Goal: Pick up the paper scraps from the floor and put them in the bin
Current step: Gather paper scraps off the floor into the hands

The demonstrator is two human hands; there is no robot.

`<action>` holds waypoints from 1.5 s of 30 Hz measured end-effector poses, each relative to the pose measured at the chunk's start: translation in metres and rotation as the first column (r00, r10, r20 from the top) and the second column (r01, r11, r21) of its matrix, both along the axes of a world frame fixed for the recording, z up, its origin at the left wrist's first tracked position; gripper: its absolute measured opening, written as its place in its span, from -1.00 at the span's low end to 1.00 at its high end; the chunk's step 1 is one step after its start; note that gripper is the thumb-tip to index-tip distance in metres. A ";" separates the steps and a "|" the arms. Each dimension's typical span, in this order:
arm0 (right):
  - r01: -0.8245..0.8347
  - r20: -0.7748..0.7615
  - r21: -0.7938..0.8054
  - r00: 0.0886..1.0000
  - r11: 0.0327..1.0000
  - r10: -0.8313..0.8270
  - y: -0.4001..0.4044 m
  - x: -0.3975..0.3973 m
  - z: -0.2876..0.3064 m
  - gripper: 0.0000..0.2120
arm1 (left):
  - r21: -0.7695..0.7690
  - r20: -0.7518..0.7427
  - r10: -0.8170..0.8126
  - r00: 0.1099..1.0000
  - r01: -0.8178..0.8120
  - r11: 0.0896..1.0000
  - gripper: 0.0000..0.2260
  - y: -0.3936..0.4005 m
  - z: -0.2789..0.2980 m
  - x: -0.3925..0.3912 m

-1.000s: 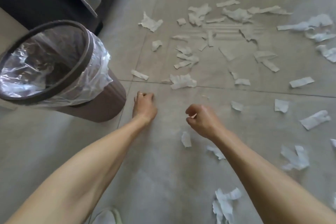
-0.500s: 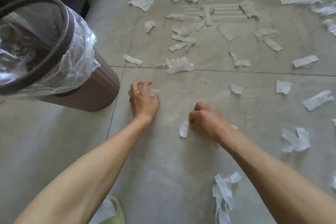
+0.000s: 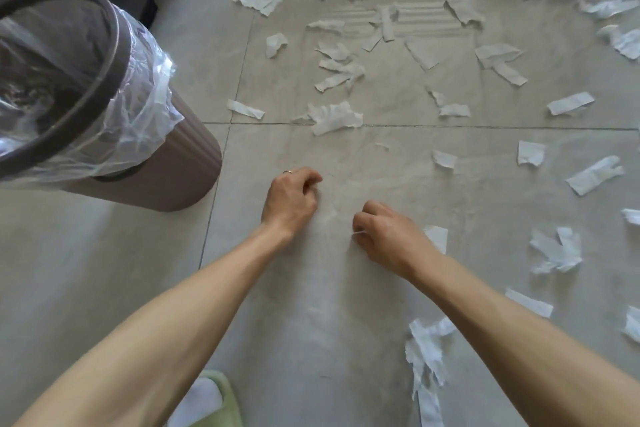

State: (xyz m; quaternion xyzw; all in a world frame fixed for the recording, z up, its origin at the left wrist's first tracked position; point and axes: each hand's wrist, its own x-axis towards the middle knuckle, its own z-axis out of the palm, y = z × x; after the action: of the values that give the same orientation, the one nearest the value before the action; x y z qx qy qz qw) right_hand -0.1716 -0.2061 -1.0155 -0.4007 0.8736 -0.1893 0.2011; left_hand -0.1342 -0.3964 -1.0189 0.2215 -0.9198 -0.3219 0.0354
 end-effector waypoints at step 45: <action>0.543 -0.005 -0.123 0.837 0.831 -0.548 0.209 0.068 -0.008 -0.86 | 0.061 0.229 -0.608 0.760 0.612 0.789 -0.77 0.179 -0.001 0.025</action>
State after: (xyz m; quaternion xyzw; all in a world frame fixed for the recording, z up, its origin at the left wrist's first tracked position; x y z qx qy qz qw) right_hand -0.1040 0.0025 -1.0233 -0.1499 0.9428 -0.2814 0.0974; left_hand -0.1088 -0.2174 -1.0202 -0.0532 -0.9419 -0.2792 -0.1789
